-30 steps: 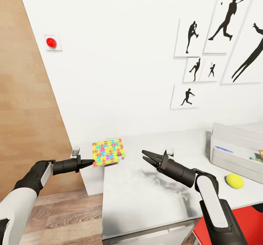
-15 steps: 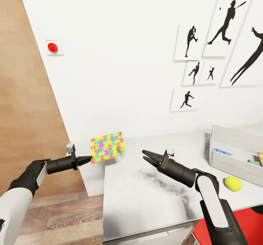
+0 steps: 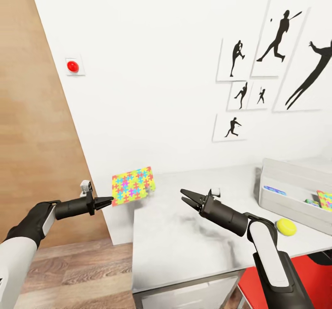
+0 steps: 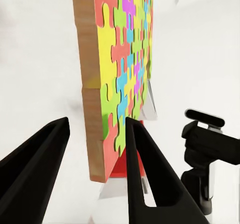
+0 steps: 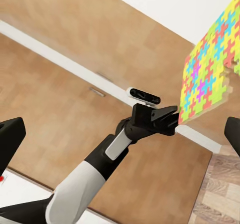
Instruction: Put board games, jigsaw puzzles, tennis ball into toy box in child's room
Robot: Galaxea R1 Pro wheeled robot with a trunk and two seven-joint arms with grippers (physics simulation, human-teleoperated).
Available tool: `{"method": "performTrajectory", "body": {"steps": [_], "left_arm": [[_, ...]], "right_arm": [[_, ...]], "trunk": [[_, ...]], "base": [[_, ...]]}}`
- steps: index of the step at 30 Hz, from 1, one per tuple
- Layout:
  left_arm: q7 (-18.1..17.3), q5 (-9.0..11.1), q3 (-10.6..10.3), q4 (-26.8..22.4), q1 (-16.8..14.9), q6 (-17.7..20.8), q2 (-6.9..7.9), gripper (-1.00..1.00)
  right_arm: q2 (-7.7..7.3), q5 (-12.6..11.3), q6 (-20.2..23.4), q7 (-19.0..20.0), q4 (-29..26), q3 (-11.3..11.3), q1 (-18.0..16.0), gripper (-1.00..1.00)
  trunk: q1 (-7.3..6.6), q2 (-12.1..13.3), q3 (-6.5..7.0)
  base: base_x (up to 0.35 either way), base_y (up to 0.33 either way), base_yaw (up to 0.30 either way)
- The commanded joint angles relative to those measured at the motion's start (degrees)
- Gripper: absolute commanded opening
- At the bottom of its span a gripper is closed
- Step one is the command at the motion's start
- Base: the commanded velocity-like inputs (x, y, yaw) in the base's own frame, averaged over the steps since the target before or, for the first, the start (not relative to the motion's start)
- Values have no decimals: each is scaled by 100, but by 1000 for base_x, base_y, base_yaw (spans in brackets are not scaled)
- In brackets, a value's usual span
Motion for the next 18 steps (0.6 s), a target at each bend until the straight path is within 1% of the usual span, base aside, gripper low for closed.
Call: {"method": "performTrajectory", "body": {"steps": [1, 12, 14, 18], "left_arm": [[-15, -2, -1, 1, -3, 68, 4, -100], [-15, -3, 1, -1, -3, 80, 2, -100], [-15, -3, -13, -1, -3, 80, 1, -100], [-15, -3, -127, 0, -3, 84, 7, -100]], "right_arm": [[9, 43, 33, 36, 0, -11, -5, 100], [15, 43, 33, -8, 3, -6, -5, 100], [13, 43, 33, -8, -2, -6, -5, 100], [23, 43, 33, -16, -5, 9, -5, 100]], "trunk": [[-23, 38, 12], [-265, 479, 210], [-309, 559, 246], [-397, 720, 318]], "base": [[-26, 0, 0], [-6, 0, 0], [-136, 0, 0], [-263, 0, 0]]}}
